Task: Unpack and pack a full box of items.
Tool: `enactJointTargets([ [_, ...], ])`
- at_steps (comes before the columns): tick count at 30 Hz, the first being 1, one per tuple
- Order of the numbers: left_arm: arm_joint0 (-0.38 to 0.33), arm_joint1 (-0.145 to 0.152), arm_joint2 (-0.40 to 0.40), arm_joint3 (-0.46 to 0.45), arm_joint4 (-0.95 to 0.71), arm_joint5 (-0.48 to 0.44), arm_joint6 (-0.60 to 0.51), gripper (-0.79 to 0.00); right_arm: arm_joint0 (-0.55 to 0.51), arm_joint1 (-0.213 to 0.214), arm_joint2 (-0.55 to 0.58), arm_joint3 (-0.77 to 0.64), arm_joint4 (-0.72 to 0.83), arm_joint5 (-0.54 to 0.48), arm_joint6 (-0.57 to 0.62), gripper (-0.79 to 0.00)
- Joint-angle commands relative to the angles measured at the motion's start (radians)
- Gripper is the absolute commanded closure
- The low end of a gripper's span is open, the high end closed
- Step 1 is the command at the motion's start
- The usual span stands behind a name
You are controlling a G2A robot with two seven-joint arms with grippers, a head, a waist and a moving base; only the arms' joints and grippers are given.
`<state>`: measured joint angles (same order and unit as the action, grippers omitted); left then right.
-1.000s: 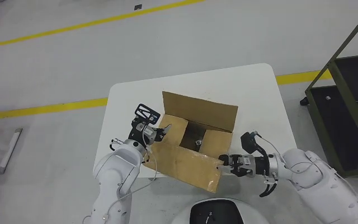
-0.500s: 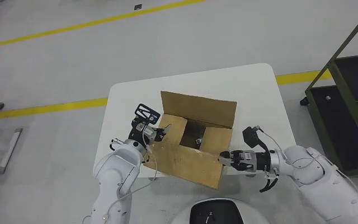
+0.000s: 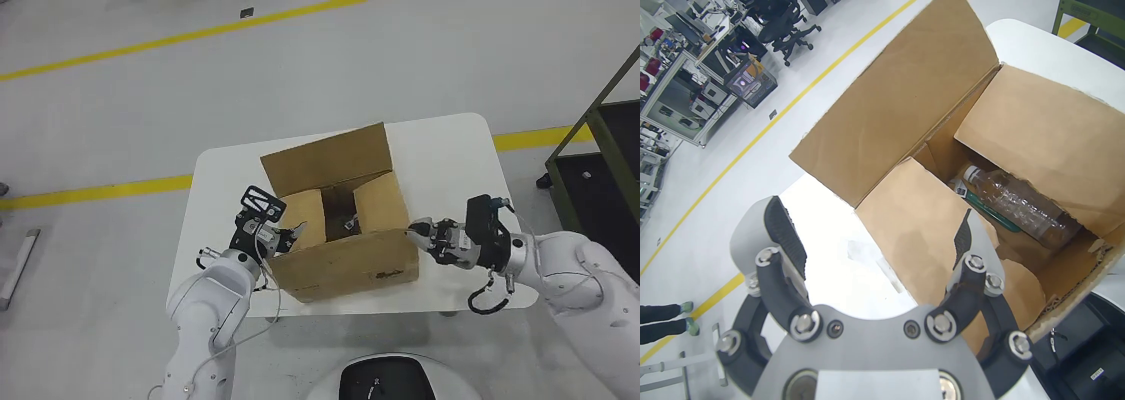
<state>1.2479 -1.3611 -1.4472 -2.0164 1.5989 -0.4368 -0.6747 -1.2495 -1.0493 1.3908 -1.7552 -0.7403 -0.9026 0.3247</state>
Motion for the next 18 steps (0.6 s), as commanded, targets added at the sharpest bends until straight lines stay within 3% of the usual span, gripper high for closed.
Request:
enactJointTargets([
  [1, -0.006, 0.001, 0.008, -0.002, -0.002, 0.008, 0.011, -0.785, -0.023, -0.001, 0.0, -0.015, -0.09, -0.01, -0.06, 0.0],
  [7, -0.032, 0.005, 0.049, -0.005, -0.011, -0.056, -0.027, -0.785, -0.078, -0.007, -0.007, -0.035, -0.28, 0.024, -0.221, 0.0],
  [12, -0.028, 0.016, 0.065, -0.03, -0.025, -0.173, -0.098, -0.785, -0.095, -0.01, -0.007, -0.035, -0.344, 0.044, -0.33, 0.0],
  [18, -0.009, 0.026, 0.081, -0.072, 0.021, -0.212, -0.105, -0.785, -0.118, -0.009, 0.005, -0.038, -0.374, 0.044, -0.414, 0.0],
])
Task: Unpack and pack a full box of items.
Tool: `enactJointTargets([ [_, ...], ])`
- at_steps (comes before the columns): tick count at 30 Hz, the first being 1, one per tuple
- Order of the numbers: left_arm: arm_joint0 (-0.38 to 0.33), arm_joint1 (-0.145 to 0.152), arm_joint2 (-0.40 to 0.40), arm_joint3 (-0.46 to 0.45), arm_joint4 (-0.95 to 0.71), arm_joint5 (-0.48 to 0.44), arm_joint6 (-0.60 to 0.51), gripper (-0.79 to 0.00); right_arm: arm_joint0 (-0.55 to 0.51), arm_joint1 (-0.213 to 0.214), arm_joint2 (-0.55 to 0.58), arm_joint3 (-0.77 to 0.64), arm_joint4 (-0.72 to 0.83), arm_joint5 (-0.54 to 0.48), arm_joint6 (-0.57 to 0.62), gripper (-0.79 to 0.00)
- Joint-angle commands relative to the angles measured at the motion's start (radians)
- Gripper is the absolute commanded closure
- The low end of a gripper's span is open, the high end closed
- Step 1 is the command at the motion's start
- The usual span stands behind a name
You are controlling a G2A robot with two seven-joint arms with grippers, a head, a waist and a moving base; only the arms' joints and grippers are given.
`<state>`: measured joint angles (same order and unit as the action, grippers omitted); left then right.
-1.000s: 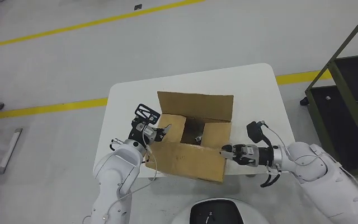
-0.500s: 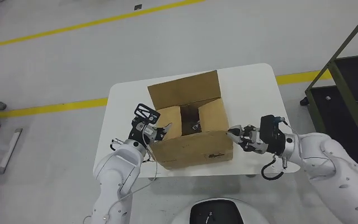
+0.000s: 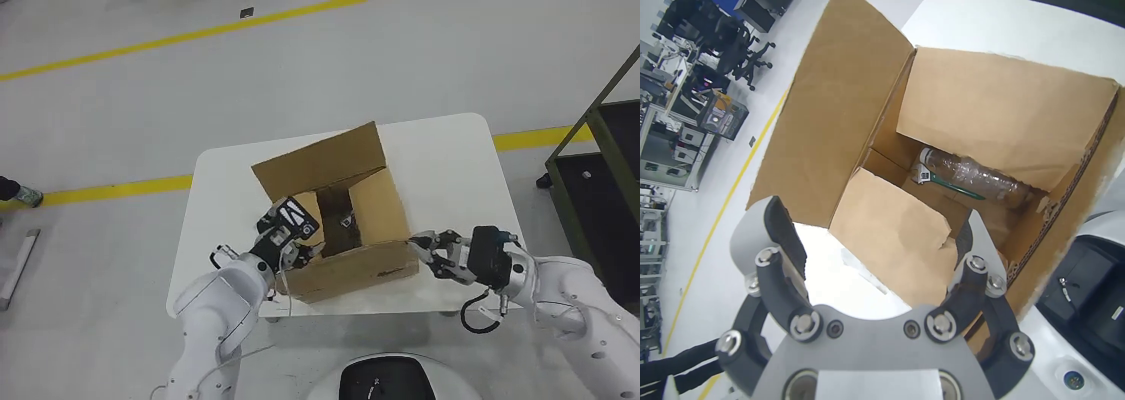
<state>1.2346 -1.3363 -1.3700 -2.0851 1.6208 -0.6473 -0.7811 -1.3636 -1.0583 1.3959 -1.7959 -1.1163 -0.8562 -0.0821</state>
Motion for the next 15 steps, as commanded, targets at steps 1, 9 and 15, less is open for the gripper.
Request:
enactJointTargets([
  [1, 0.007, 0.002, 0.006, -0.007, -0.001, -0.005, 0.002, -0.785, -0.004, 0.0, 0.001, 0.002, -0.002, -0.002, -0.011, 0.0],
  [9, 0.026, 0.012, 0.026, -0.03, -0.012, -0.048, -0.005, -0.785, -0.013, -0.001, 0.004, 0.024, 0.089, 0.009, -0.027, -0.785],
  [15, 0.046, 0.016, 0.025, -0.035, -0.081, -0.035, -0.012, -0.785, -0.058, 0.002, 0.049, 0.009, 0.333, -0.02, -0.055, -0.785],
])
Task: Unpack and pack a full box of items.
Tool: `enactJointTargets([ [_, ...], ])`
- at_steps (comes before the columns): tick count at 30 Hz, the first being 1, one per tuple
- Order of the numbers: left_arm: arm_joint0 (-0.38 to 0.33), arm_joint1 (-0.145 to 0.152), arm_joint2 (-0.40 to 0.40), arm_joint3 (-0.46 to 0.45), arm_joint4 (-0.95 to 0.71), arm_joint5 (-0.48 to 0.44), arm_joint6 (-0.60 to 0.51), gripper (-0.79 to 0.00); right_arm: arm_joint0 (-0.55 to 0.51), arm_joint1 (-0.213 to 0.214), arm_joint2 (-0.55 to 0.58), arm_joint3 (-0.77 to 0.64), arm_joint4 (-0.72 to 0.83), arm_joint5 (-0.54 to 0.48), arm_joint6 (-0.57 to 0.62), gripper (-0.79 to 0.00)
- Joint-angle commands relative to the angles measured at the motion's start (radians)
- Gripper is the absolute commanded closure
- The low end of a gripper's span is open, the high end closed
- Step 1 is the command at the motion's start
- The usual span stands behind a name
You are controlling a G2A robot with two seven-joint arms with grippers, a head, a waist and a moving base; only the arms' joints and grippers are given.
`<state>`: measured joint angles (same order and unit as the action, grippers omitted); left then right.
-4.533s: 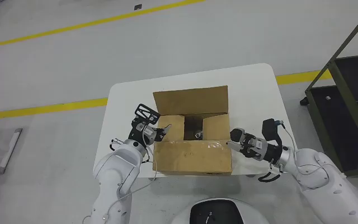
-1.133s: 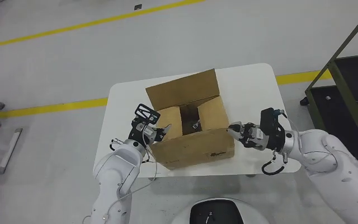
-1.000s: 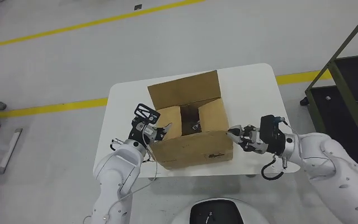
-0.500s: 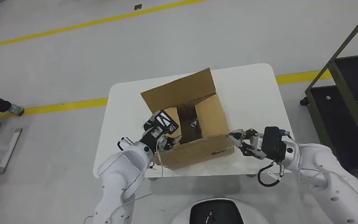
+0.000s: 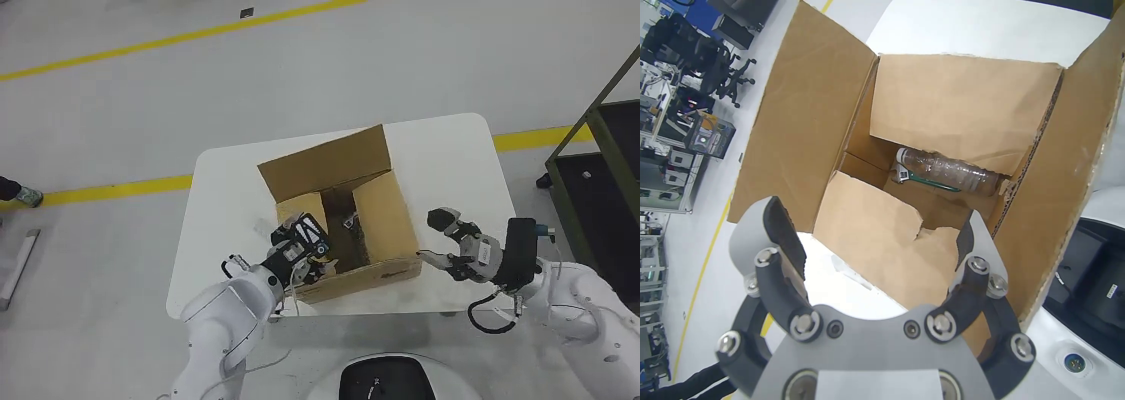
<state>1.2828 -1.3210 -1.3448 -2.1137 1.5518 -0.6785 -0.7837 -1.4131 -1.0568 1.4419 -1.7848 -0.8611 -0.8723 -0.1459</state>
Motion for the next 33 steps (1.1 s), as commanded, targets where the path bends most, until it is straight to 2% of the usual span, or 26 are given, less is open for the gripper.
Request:
enactJointTargets([
  [1, -0.005, 0.004, 0.003, -0.013, -0.006, -0.026, -0.012, -0.785, -0.008, 0.002, 0.011, -0.012, 0.119, -0.003, 0.032, -0.785],
  [2, -0.004, 0.005, 0.002, -0.015, -0.001, -0.034, -0.009, -0.785, -0.007, 0.005, 0.017, -0.019, 0.147, 0.007, 0.063, -0.76],
  [3, -0.002, 0.007, 0.002, -0.016, -0.004, -0.035, -0.004, -0.785, -0.005, 0.006, 0.018, -0.029, 0.182, 0.015, 0.088, -0.582],
  [4, 0.003, 0.008, 0.002, -0.013, -0.014, -0.037, -0.001, -0.785, -0.001, 0.007, 0.016, -0.033, 0.212, 0.023, 0.114, -0.317],
  [5, 0.005, 0.009, 0.001, -0.012, -0.024, -0.038, -0.003, -0.785, 0.005, 0.007, 0.012, -0.033, 0.232, 0.038, 0.145, -0.262],
  [8, 0.011, 0.014, 0.002, -0.019, -0.032, -0.057, -0.017, -0.785, 0.03, 0.005, -0.016, -0.018, 0.27, 0.095, 0.207, 0.0],
  [15, 0.03, 0.023, 0.0, -0.039, -0.039, -0.055, -0.026, -0.785, 0.09, -0.006, -0.119, 0.06, 0.249, 0.147, 0.299, 0.0],
  [26, 0.023, 0.034, -0.036, -0.027, -0.026, 0.031, -0.03, -0.785, 0.094, -0.003, -0.181, 0.11, 0.165, -0.005, 0.374, 0.0],
  [33, 0.007, 0.039, -0.032, -0.008, -0.026, 0.068, -0.023, -0.785, 0.093, -0.004, -0.192, 0.121, 0.053, -0.011, 0.348, 0.0],
])
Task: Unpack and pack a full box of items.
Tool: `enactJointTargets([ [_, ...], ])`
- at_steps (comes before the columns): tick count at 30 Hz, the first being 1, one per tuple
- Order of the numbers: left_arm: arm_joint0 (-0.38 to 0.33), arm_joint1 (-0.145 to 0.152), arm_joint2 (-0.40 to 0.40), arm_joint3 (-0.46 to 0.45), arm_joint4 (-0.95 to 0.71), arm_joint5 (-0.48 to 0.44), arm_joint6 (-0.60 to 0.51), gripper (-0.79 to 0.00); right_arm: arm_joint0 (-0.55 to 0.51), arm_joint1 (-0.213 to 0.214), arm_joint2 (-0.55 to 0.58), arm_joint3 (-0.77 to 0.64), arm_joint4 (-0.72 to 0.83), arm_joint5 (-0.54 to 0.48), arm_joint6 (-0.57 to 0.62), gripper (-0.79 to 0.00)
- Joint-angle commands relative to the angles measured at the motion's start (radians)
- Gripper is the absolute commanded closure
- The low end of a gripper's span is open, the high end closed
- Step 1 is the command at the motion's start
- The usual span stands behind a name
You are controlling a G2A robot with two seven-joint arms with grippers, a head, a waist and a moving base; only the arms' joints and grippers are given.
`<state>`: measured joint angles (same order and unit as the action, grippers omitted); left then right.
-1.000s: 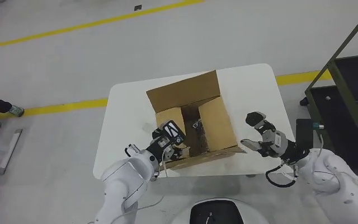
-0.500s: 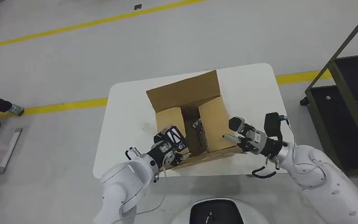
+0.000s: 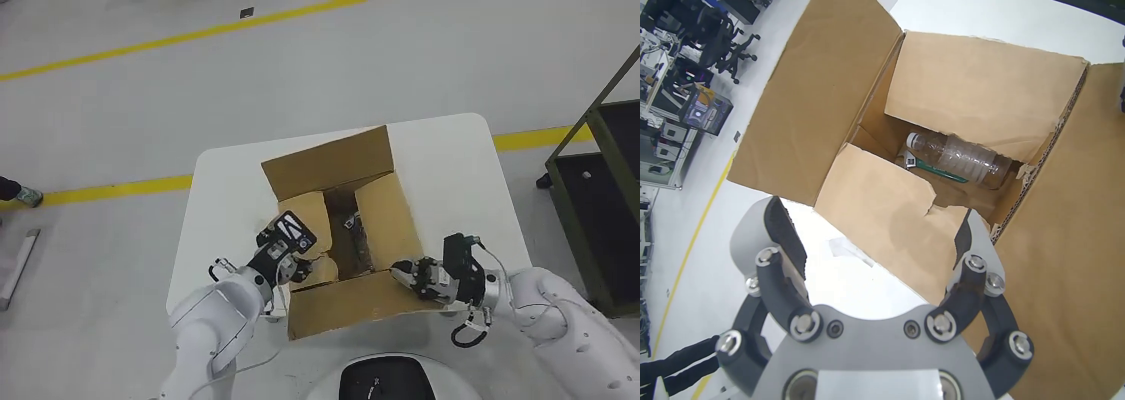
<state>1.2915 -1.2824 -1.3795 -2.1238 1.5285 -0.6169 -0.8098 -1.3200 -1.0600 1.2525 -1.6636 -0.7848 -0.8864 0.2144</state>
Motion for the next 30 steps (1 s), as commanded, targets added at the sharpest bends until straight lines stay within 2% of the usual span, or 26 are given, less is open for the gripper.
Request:
enactJointTargets([
  [1, -0.003, 0.0, 0.003, 0.004, -0.005, 0.017, 0.007, -0.785, -0.002, -0.002, -0.008, 0.005, -0.035, 0.005, -0.027, 0.0],
  [5, -0.005, 0.001, 0.015, 0.021, 0.043, 0.072, 0.014, -0.785, 0.004, -0.007, -0.027, 0.034, -0.11, 0.013, -0.073, 0.0],
  [12, -0.005, 0.001, 0.015, 0.021, 0.043, 0.072, 0.014, -0.785, 0.015, -0.012, -0.045, 0.064, -0.175, 0.013, -0.149, 0.0],
  [14, -0.005, 0.001, 0.015, 0.021, 0.043, 0.072, 0.014, -0.785, 0.013, -0.013, -0.035, 0.051, -0.171, 0.013, -0.202, 0.0],
  [17, -0.005, 0.001, 0.015, 0.021, 0.043, 0.072, 0.014, -0.785, -0.01, -0.011, 0.018, 0.017, -0.169, 0.042, -0.3, 0.0],
  [22, -0.005, 0.001, 0.015, 0.021, 0.043, 0.072, 0.014, -0.785, -0.072, -0.007, 0.124, 0.025, -0.168, 0.15, -0.442, 0.0],
  [25, -0.005, 0.001, 0.015, 0.021, 0.043, 0.072, 0.014, -0.785, -0.082, -0.008, 0.141, 0.075, -0.193, 0.203, -0.459, 0.0],
  [30, -0.005, 0.001, 0.015, 0.021, 0.043, 0.072, 0.014, -0.785, -0.053, -0.02, 0.084, 0.18, -0.177, 0.221, -0.433, 0.0],
])
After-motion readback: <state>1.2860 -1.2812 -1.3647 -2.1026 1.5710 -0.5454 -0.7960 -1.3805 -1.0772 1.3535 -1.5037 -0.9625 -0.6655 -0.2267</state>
